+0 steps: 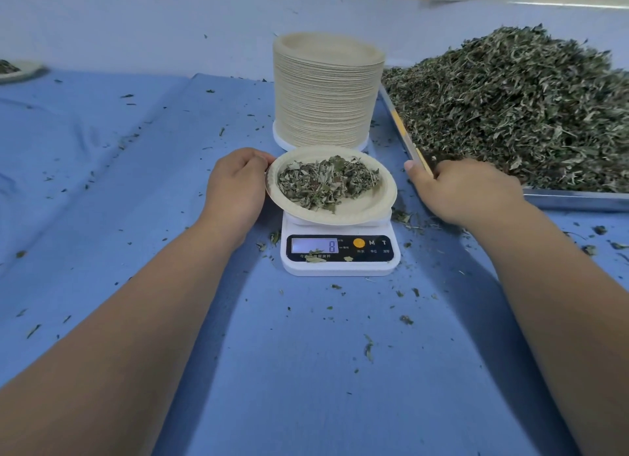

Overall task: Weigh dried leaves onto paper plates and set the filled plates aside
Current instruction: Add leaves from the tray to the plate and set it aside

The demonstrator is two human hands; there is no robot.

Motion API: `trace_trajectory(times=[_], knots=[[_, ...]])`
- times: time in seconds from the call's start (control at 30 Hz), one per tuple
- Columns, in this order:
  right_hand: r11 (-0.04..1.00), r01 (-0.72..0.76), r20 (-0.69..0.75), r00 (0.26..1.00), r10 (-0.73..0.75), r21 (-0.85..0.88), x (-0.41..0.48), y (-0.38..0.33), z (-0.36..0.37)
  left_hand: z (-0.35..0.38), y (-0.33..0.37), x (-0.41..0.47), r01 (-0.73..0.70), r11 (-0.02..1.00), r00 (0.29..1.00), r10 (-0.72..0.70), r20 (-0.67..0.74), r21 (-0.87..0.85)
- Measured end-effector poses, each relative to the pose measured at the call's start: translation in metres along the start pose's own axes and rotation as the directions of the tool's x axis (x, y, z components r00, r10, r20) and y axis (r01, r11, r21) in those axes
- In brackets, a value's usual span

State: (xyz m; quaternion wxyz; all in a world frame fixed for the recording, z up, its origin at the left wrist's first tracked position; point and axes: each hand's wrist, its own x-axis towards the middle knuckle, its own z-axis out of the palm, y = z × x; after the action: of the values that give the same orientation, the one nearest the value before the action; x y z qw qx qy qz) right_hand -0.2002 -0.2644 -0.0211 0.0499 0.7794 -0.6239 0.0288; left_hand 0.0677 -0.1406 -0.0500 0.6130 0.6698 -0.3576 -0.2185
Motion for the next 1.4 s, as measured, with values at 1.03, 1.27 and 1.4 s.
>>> trace_trajectory(times=[1.03,1.27,1.4], knots=[[0.643,0.496,-0.353,0.868,-0.350,0.584,-0.045,-0.059,-0.034,0.001,-0.005,0.003,-0.021,1.000,1.000,0.021,0.006,-0.014],[0.449,0.495,-0.451,0.868,-0.209,0.744,-0.048,-0.062,-0.038,0.001,-0.004,0.002,-0.023,1.000,1.000,0.023,0.003,-0.009],[0.434,0.511,-0.461,0.859,-0.222,0.742,-0.050,-0.064,-0.037,0.001,-0.004,0.002,-0.023,1.000,1.000,0.023,0.003,-0.006]])
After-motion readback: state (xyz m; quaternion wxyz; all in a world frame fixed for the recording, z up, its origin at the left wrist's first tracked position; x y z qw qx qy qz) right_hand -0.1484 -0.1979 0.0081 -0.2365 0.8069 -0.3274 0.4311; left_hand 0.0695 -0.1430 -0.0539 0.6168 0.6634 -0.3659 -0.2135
